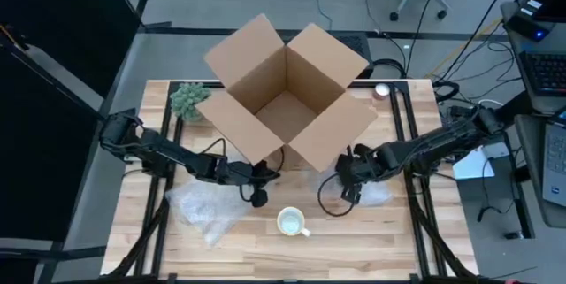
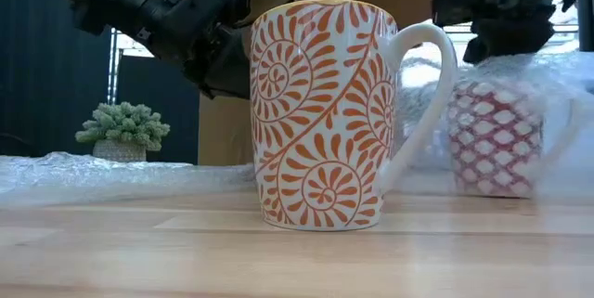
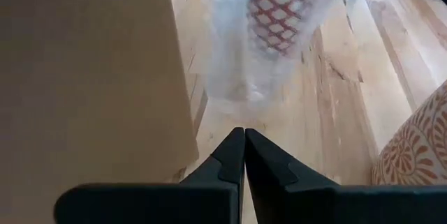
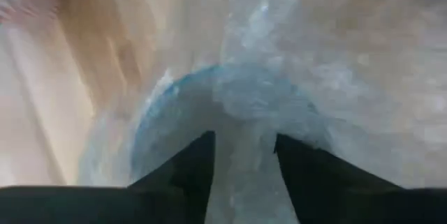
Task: Wrap mug
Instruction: Wrap the red mug with bubble wrap
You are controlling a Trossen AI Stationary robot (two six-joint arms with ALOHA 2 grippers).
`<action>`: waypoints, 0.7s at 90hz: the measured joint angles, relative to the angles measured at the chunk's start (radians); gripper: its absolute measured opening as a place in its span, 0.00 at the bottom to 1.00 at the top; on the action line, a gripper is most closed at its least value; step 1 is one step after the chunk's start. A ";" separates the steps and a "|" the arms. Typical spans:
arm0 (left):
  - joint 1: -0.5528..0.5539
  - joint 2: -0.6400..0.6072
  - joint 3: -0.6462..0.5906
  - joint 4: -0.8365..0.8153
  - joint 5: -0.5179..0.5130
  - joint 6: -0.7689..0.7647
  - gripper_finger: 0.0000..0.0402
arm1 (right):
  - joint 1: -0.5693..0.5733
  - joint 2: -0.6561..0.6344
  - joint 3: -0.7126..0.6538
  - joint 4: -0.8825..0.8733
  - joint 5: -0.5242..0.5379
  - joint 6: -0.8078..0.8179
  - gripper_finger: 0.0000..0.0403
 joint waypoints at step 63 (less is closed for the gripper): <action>0.000 0.000 0.001 -0.004 -0.003 0.006 0.00 | 0.044 -0.053 0.072 0.169 -0.247 -0.017 0.42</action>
